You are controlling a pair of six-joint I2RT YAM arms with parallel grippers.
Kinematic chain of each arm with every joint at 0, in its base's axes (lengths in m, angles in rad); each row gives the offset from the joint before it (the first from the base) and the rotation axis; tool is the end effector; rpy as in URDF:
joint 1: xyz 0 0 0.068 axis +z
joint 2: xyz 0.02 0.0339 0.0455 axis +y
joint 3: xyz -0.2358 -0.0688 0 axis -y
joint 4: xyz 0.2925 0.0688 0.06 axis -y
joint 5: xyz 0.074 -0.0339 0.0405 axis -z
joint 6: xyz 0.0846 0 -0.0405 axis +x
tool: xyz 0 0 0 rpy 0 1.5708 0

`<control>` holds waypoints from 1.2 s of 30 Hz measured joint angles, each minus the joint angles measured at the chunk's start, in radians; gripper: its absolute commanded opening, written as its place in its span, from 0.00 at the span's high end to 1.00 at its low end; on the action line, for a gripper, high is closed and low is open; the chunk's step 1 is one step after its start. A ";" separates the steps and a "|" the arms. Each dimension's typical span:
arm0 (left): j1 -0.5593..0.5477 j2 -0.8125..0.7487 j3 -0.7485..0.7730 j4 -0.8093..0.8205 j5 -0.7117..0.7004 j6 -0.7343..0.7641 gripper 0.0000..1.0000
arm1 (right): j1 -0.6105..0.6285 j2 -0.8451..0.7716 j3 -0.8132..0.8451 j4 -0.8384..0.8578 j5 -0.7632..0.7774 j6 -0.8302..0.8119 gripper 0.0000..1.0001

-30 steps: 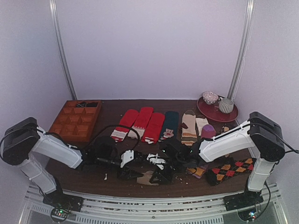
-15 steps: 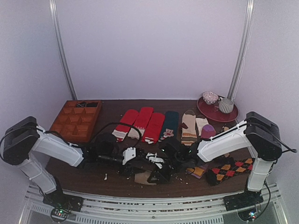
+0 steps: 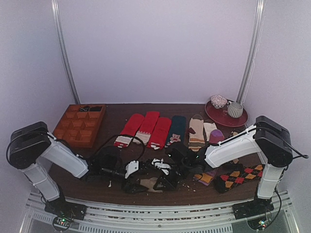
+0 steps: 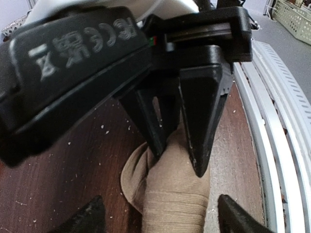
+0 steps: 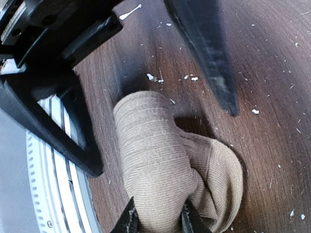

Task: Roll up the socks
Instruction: Roll a pair of socks at the center of the board.

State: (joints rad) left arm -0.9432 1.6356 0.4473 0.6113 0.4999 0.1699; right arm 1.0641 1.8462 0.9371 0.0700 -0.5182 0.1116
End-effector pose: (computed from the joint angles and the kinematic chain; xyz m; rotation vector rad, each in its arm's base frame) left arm 0.1576 -0.2864 0.0190 1.4277 1.7154 -0.9748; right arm 0.1622 0.3786 0.0368 -1.4189 2.1778 1.1198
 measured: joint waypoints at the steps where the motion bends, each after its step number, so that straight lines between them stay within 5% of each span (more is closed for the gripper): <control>1: 0.000 0.012 0.000 0.019 0.011 -0.008 0.02 | 0.000 0.000 0.001 -0.001 0.000 0.000 0.77; 22: 0.031 0.120 -0.141 0.406 0.111 -0.211 0.04 | -0.005 0.001 0.001 -0.001 -0.007 -0.003 0.77; 36: 0.045 0.328 -0.092 0.629 0.133 -0.356 0.16 | -0.005 0.001 -0.005 0.008 -0.011 0.000 0.78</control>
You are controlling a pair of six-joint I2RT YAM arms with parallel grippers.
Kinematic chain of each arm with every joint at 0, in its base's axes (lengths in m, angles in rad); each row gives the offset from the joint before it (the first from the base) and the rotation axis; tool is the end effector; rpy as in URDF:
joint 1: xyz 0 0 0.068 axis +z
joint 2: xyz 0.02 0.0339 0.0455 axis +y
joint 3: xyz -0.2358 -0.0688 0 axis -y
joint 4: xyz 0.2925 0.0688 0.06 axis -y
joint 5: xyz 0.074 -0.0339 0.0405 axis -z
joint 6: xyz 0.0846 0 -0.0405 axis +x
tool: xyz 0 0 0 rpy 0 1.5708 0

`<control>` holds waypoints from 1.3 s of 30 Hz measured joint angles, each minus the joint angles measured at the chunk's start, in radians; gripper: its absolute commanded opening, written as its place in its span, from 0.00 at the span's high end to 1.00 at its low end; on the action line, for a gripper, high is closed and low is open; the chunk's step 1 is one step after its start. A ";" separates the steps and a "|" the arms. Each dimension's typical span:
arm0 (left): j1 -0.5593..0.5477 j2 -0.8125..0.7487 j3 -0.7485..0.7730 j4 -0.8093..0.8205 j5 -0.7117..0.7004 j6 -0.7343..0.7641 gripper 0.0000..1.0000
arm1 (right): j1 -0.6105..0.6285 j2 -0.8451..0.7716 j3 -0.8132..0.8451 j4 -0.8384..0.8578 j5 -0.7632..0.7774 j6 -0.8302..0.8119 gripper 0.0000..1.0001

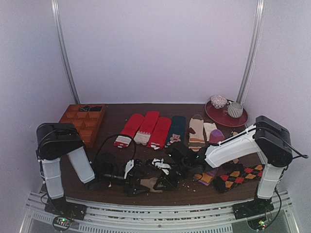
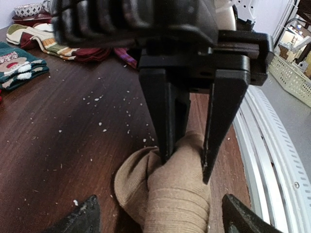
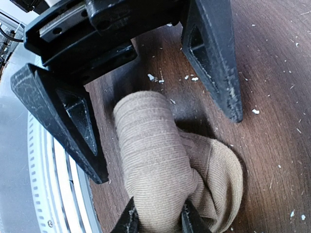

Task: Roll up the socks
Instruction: Roll a pair of socks at the center of the board, then pick up a pair of socks from the center of the board.

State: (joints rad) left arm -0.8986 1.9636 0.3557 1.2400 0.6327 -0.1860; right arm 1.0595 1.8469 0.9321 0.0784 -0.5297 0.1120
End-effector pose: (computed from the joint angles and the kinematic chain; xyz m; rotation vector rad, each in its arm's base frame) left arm 0.1427 -0.2597 -0.0143 1.1474 1.7617 -1.3017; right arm 0.1627 0.3774 0.0361 -1.4180 2.1753 1.1329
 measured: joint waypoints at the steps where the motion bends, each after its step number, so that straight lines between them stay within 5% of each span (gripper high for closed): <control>1: 0.002 0.009 0.000 0.018 0.001 -0.010 0.18 | 0.000 0.000 -0.001 0.001 0.000 0.000 0.78; 6: 0.005 0.036 0.000 0.068 0.010 -0.041 0.36 | -0.001 0.000 -0.002 0.004 -0.003 0.000 0.78; 13: 0.005 0.039 0.010 0.046 0.039 -0.028 0.33 | -0.002 0.000 -0.005 0.007 -0.003 0.000 0.78; 16: 0.005 0.039 0.011 0.042 0.039 -0.018 0.40 | -0.002 0.000 -0.009 0.010 -0.003 0.001 0.78; 24: 0.003 0.040 0.027 -0.009 0.066 -0.003 0.77 | -0.002 0.000 -0.009 0.013 -0.005 0.005 0.78; 26: 0.003 0.040 0.032 -0.017 0.078 -0.002 0.99 | -0.002 0.000 -0.010 0.015 -0.005 0.006 0.78; 39: 0.012 0.036 0.042 -0.042 0.106 0.020 1.00 | -0.005 -0.002 -0.013 0.022 -0.010 0.021 0.77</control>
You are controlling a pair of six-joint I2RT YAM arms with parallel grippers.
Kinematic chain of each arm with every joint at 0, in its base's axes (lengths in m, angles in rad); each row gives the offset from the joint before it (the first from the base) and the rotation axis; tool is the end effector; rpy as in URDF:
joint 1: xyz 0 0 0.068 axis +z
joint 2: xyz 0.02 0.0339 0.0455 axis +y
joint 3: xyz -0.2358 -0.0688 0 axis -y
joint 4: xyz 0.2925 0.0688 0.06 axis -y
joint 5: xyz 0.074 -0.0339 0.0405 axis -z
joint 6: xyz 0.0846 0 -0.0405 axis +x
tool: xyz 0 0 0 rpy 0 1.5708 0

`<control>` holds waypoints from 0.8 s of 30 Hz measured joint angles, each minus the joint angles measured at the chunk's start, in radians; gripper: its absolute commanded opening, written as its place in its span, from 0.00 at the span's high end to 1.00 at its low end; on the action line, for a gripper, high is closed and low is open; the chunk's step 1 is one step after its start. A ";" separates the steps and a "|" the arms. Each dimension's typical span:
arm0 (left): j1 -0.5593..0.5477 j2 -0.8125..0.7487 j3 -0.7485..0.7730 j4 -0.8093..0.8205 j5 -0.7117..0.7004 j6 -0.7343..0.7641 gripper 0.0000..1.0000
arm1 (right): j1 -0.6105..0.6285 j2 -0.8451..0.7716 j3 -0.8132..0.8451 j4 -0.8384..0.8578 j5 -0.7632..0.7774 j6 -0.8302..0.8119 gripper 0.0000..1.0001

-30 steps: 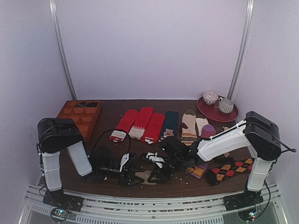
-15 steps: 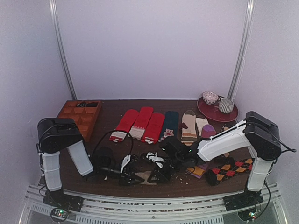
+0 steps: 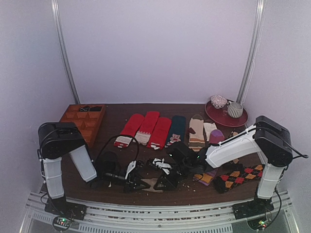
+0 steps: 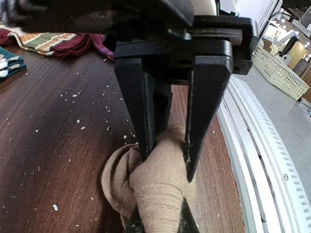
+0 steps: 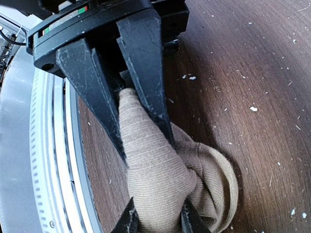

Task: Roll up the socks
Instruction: Pick up a pair of socks from the center of the board.

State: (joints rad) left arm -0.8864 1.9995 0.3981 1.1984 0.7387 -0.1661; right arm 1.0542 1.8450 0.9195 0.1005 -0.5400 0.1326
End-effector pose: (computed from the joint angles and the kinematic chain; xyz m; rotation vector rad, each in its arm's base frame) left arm 0.1421 -0.2643 -0.0198 1.2264 1.7525 -1.3815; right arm 0.1633 0.3755 0.0352 -1.3950 2.1828 1.1543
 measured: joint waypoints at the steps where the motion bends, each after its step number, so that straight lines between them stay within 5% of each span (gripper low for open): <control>1: -0.002 -0.007 0.000 -0.010 -0.005 0.007 1.00 | 0.000 0.000 0.000 0.000 0.000 0.000 0.77; 5: -0.009 -0.036 0.000 -0.056 -0.029 0.037 1.00 | -0.001 0.000 0.002 -0.002 0.000 0.003 0.76; 14: -0.020 -0.043 0.037 -0.102 -0.081 0.087 1.00 | -0.014 -0.042 0.005 -0.055 0.033 0.007 0.47; 18: -0.024 -0.074 0.042 -0.141 -0.135 0.091 1.00 | -0.055 -0.135 -0.037 -0.137 0.093 0.027 0.33; 24: -0.022 -0.172 0.077 -0.306 -0.230 0.096 1.00 | -0.121 -0.354 -0.123 -0.161 0.132 0.081 0.30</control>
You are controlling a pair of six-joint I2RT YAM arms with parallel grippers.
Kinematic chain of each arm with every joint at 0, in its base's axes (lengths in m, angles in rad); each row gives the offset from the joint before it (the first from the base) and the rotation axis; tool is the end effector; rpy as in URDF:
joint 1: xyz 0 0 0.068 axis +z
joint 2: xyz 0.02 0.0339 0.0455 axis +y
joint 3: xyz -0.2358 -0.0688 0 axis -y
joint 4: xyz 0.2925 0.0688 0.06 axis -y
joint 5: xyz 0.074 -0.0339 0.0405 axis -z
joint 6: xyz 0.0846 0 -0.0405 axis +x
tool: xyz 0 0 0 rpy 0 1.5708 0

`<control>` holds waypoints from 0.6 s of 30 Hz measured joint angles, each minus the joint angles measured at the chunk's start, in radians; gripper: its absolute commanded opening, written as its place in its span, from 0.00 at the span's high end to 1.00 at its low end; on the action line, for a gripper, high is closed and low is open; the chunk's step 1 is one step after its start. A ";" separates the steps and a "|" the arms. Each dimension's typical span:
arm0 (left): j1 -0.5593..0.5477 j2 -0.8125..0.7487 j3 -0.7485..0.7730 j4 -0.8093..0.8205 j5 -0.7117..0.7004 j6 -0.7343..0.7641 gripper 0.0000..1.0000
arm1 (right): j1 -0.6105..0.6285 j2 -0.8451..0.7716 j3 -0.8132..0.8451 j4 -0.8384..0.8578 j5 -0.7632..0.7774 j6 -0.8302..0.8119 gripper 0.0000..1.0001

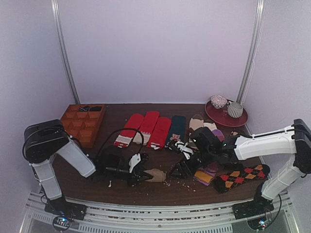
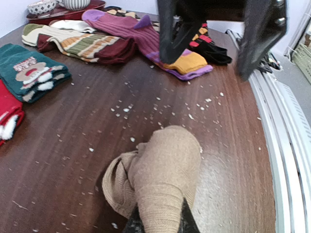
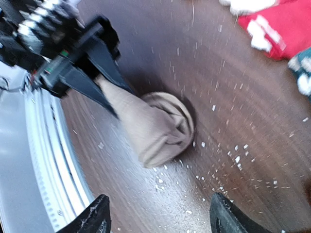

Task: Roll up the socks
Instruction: Pick up a pair of socks from the center of the board.

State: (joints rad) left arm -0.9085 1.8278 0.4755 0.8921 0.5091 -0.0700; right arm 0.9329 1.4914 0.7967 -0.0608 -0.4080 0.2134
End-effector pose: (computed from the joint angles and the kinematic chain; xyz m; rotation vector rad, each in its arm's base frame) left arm 0.1731 -0.2891 0.0033 1.1813 1.8059 -1.1104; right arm 0.1962 0.3211 0.1034 -1.0802 2.2428 1.0116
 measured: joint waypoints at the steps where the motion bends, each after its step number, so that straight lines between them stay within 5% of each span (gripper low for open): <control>1: 0.002 -0.032 0.026 -0.061 -0.021 0.001 1.00 | -0.005 -0.034 -0.011 0.016 0.002 0.012 0.30; 18: 0.071 -0.315 0.156 -0.389 -0.270 0.001 1.00 | -0.059 -0.159 -0.152 0.205 0.028 0.195 0.33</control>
State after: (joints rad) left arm -0.8375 1.5124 0.6319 0.5034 0.2390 -0.0692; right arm 0.8742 1.3323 0.6445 0.1440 -0.3801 0.4088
